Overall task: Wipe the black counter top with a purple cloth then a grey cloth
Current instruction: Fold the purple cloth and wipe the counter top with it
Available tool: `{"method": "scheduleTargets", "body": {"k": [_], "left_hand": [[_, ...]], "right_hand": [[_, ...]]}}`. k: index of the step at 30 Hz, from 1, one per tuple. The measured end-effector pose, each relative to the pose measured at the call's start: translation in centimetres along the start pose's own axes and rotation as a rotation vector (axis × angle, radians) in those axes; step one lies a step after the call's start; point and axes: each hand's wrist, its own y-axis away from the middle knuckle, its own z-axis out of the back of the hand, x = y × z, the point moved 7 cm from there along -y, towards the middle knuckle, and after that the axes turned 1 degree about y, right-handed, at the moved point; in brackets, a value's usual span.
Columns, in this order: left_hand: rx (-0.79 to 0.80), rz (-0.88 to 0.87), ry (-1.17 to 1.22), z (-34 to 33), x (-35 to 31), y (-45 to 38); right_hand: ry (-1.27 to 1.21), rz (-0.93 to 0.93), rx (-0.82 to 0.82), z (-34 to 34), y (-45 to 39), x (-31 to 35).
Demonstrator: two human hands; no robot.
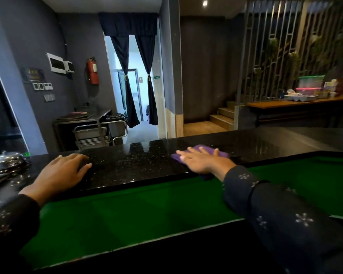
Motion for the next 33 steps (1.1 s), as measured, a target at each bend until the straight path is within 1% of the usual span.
{"method": "scheduleTargets", "body": {"k": [1, 4, 6, 8, 10, 13, 15, 17, 19, 21, 23, 25, 27, 29, 31, 33], "left_hand": [[0.017, 0.015, 0.003, 0.3, -1.1, -0.2], [0.051, 0.021, 0.125, 0.3, -6.0, -1.3], [0.071, -0.057, 0.152, -0.6, -10.6, -2.2], [0.101, -0.137, 0.164, -1.7, -15.3, -3.0], [0.141, -0.17, 0.177, -2.6, -19.2, -3.9], [0.184, -0.176, 0.213, -3.8, -23.8, -5.4], [0.219, -0.172, 0.241, -4.9, -26.1, -6.1], [0.278, -0.154, 0.215, -6.6, -27.4, -6.2], [0.306, -0.13, 0.186, -7.8, -27.4, -6.2], [0.305, -0.132, 0.169, -8.1, -27.4, -6.3], [0.295, -0.133, 0.149, -8.1, -27.5, -6.5], [0.288, -0.128, 0.136, -8.2, -27.5, -6.7], [0.291, -0.124, 0.145, -8.3, -27.5, -6.8], [0.294, -0.124, 0.15, -8.2, -27.5, -6.8], [0.296, -0.117, 0.154, -8.2, -27.6, -6.9], [0.299, -0.111, 0.173, -8.0, -27.8, -6.8]], "right_hand": [[-0.004, -0.057, -0.012, 0.7, 0.2, -3.2], [-0.005, -0.214, -0.034, 2.4, 0.8, -11.3], [-0.007, -0.286, -0.035, 3.1, 1.1, -14.7], [-0.007, -0.327, -0.034, 3.6, 1.1, -15.8], [0.005, -0.308, -0.024, 3.6, 1.2, -15.5], [0.013, -0.171, -0.015, 2.8, 2.1, -14.9], [0.02, -0.106, -0.025, 2.7, 2.9, -16.1], [0.018, -0.113, -0.048, 3.0, 3.4, -18.9], [-0.008, -0.183, -0.067, 3.8, 3.3, -22.6], [-0.032, -0.286, -0.049, 4.6, 3.1, -26.0], [-0.022, -0.363, -0.029, 5.2, 2.5, -27.5], [0.019, -0.402, -0.029, 5.6, 1.6, -26.3], [0.041, -0.351, -0.026, 5.3, 0.5, -23.0], [0.034, -0.197, -0.004, 4.1, -0.3, -17.9], [0.039, -0.001, 0.025, 2.6, -0.5, -12.4], [0.053, 0.144, 0.051, 1.4, 0.1, -8.4]]}}
